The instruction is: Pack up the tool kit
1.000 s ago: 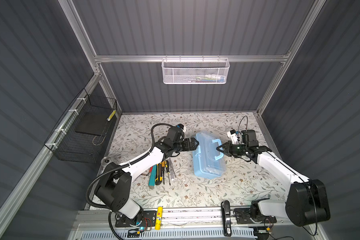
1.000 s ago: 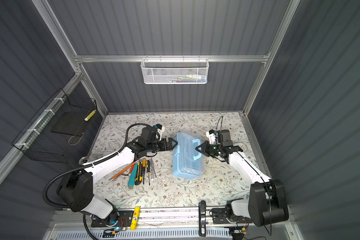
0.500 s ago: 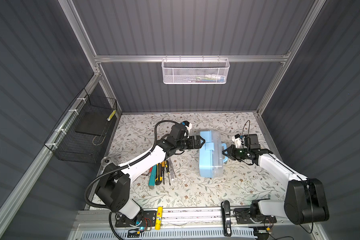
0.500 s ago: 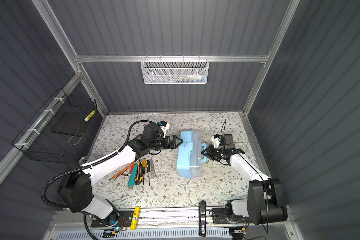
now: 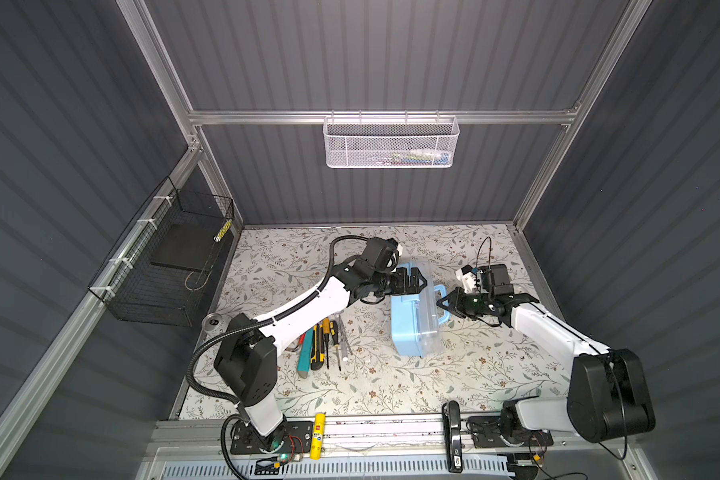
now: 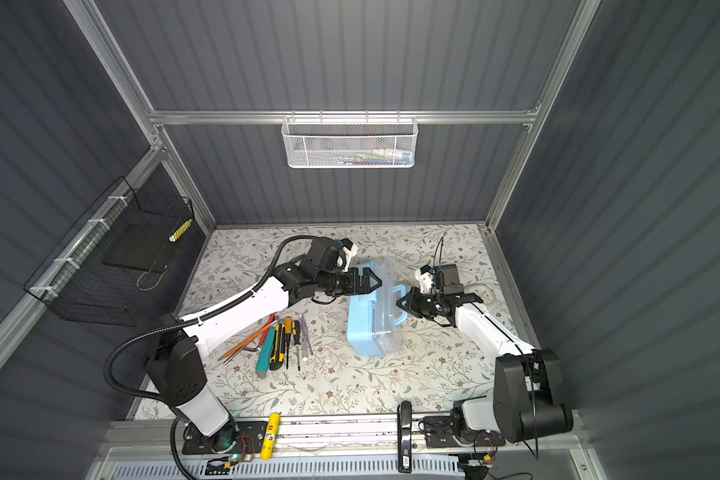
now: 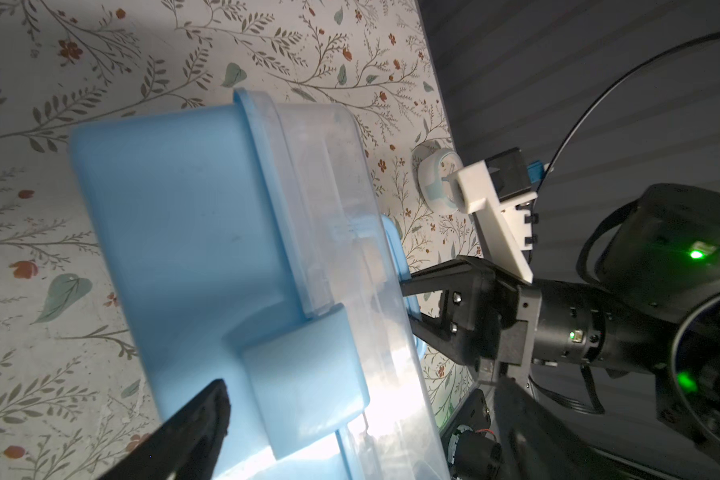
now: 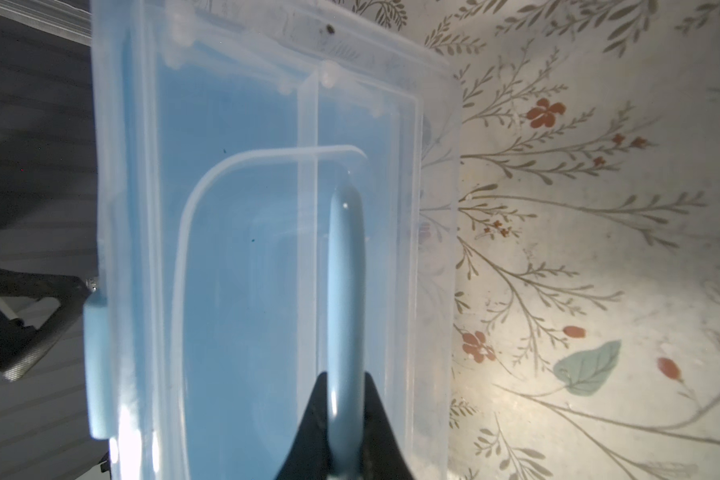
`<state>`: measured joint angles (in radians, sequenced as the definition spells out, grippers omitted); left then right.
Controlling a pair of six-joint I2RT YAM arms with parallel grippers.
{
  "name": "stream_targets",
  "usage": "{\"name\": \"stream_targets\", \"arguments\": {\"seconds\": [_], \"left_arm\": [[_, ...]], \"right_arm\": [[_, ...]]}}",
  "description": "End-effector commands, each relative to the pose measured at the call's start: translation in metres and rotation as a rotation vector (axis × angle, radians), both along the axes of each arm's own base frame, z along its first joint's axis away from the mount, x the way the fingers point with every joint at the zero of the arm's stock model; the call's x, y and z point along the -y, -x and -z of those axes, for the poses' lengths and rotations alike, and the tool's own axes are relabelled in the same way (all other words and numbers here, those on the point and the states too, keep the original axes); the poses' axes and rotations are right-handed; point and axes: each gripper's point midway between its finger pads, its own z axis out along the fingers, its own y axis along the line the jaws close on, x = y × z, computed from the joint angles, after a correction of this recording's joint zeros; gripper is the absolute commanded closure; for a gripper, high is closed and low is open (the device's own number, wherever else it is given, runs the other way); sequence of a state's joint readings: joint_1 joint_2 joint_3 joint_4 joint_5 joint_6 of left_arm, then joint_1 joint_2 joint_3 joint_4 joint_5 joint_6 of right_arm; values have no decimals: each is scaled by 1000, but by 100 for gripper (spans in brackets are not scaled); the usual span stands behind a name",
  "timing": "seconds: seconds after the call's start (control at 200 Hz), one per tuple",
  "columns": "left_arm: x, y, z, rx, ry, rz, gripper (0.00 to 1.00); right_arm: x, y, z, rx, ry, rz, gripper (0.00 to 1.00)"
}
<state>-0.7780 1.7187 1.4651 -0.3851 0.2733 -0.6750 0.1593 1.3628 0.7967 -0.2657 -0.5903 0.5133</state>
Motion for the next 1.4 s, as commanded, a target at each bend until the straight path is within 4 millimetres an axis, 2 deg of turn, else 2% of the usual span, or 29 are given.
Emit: {"name": "stream_targets", "arguments": {"seconds": [0.0, 0.11, 0.325, 0.48, 0.821, 1.056, 1.226, 1.356, 1.366, 1.396], "left_arm": [[3, 12, 5, -72, -30, 45, 1], [7, 19, 12, -113, -31, 70, 1], [-2, 24, 24, -141, -106, 78, 0], [8, 26, 22, -167, -54, 97, 1], [16, 39, 29, -258, -25, 126, 0], [19, 49, 42, -315, -3, 164, 1], [25, 49, 43, -292, 48, 180, 1], [30, 45, 32, -239, 96, 189, 1], [28, 48, 41, -254, 87, 185, 1], [28, 48, 42, -253, 101, 187, 1]], "right_arm": [[2, -5, -3, 25, 41, -12, 100], [4, -4, -2, 25, 59, -13, 100], [4, 3, 6, 4, 63, -27, 100], [4, 7, 11, -5, 71, -38, 100], [3, 4, 1, 25, 74, -39, 100], [-3, 2, -3, 35, 72, -59, 100], [-8, 0, -7, 53, 87, -75, 100], [-12, 1, -9, 62, 94, -90, 100], [-13, 1, -9, 62, 96, -91, 100], [-13, 1, -10, 66, 100, -94, 100]]}}
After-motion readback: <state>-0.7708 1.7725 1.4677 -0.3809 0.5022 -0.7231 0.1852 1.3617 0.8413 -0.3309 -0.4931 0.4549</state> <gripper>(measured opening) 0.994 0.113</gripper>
